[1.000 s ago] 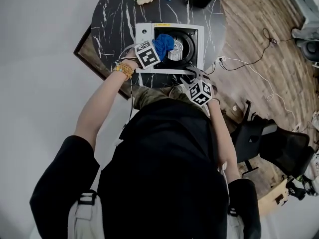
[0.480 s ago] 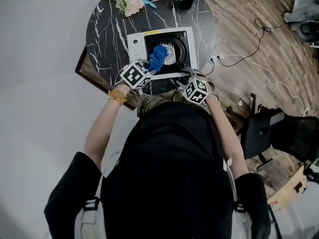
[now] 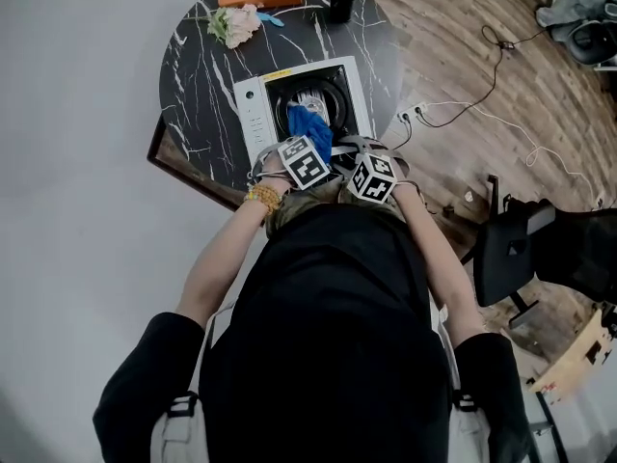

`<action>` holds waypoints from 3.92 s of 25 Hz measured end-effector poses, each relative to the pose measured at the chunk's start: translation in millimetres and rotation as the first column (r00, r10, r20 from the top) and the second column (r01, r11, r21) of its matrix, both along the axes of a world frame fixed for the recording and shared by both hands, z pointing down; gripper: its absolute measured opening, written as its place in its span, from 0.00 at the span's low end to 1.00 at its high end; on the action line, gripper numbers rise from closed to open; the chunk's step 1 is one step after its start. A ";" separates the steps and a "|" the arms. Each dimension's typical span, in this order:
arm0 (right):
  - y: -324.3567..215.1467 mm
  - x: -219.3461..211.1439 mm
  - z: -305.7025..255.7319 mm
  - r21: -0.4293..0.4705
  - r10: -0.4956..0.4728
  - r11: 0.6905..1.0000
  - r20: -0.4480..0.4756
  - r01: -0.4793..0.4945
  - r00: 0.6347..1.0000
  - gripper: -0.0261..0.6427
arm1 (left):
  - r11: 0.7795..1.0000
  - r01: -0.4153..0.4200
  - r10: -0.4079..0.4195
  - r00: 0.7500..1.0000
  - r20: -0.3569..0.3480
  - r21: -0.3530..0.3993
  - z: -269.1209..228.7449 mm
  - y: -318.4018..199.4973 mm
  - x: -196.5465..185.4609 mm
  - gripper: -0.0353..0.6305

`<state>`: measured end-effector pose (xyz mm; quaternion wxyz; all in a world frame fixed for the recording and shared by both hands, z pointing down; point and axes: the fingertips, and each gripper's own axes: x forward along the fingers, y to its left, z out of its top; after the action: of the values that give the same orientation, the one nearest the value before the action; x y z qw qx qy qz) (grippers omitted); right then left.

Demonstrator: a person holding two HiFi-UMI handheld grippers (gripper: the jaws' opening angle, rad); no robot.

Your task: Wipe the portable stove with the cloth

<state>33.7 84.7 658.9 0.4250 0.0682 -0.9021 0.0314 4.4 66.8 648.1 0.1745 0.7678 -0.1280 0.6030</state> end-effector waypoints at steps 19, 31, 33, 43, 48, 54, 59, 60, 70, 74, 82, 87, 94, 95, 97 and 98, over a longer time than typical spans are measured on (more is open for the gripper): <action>-2.1 3.7 -2.5 -0.003 -0.007 1.000 0.029 0.007 1.000 0.34 | 0.967 0.229 -0.208 0.963 -0.174 0.113 -44.8 -98.2 -102.1 0.12; -6.0 2.3 -4.8 -0.030 0.037 0.999 0.015 -0.037 0.999 0.34 | 0.942 0.296 -0.306 0.951 0.043 0.156 0.5 -207.4 -183.8 0.11; -4.9 3.0 -4.6 -0.030 0.030 0.999 0.011 -0.030 0.999 0.34 | 0.932 0.340 -0.343 0.939 0.004 0.125 -0.3 -203.6 -181.4 0.11; -2.1 3.1 -1.7 -0.030 -0.017 0.999 -0.016 0.017 1.000 0.32 | 0.932 0.331 -0.342 0.938 0.059 0.146 -3.5 -154.8 -184.3 0.10; 1.7 3.1 -0.6 -0.057 -0.036 0.998 -0.055 0.033 0.998 0.31 | 0.883 0.454 -0.460 0.887 0.031 0.119 0.3 -127.5 -203.4 0.11; -0.6 3.4 -1.7 -0.080 -0.027 0.997 -0.069 0.021 0.997 0.31 | 0.870 0.491 -0.490 0.871 -0.030 0.039 1.8 -78.1 -187.4 0.11; -1.1 3.2 -2.1 -0.070 -0.025 0.997 -0.059 0.021 0.998 0.29 | 0.903 0.429 -0.429 0.903 0.002 0.012 0.7 -37.6 -167.0 0.11; -0.7 3.3 -2.1 -0.068 -0.026 0.997 -0.056 0.022 0.998 0.29 | 0.905 0.425 -0.425 0.905 -0.003 -0.011 1.6 -30.0 -162.4 0.11; 0.0 0.0 -14.1 -0.044 -0.014 0.999 0.018 0.015 1.000 0.31 | 0.903 0.328 -0.372 0.920 -0.123 -0.276 -11.4 52.2 -131.1 0.11; -14.9 -12.3 -88.2 0.002 0.036 0.999 0.306 -0.038 0.951 0.34 | 0.918 0.308 -0.394 0.780 -0.486 -0.250 -88.2 28.4 -84.7 0.11; -13.5 -57.5 -164.7 -0.041 0.052 0.999 0.623 -0.034 0.781 0.47 | 0.997 0.057 0.002 0.617 -0.787 0.048 -177.7 2.7 19.3 0.11; -24.0 -42.0 -170.5 -0.049 0.134 0.990 0.659 -0.135 0.740 0.21 | 0.991 0.093 0.020 0.599 -0.801 0.095 -186.2 -3.4 27.0 0.12; -42.6 -22.9 -163.9 0.092 0.164 0.960 0.584 -0.266 0.795 0.18 | 0.973 0.230 -0.120 0.559 -0.820 0.014 -180.9 -20.3 30.1 0.17; -43.8 -23.3 -163.2 0.085 0.171 0.959 0.587 -0.270 0.791 0.17 | 0.970 0.242 -0.131 0.557 -0.820 0.009 -180.7 -21.5 28.0 0.17; -47.5 -21.3 -157.7 0.053 0.205 0.956 0.584 -0.288 0.785 0.15 | 0.961 0.275 -0.157 0.575 -0.803 0.009 -175.7 -23.9 17.8 0.20; -51.2 -17.9 -152.6 0.030 0.232 0.952 0.576 -0.304 0.784 0.14 | 0.953 0.304 -0.179 0.593 -0.785 0.012 -170.3 -26.1 8.1 0.21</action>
<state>15.8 33.4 506.3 0.1248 0.2089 -0.9684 0.0553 12.6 40.7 477.8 0.2366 0.9376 -0.1867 0.1733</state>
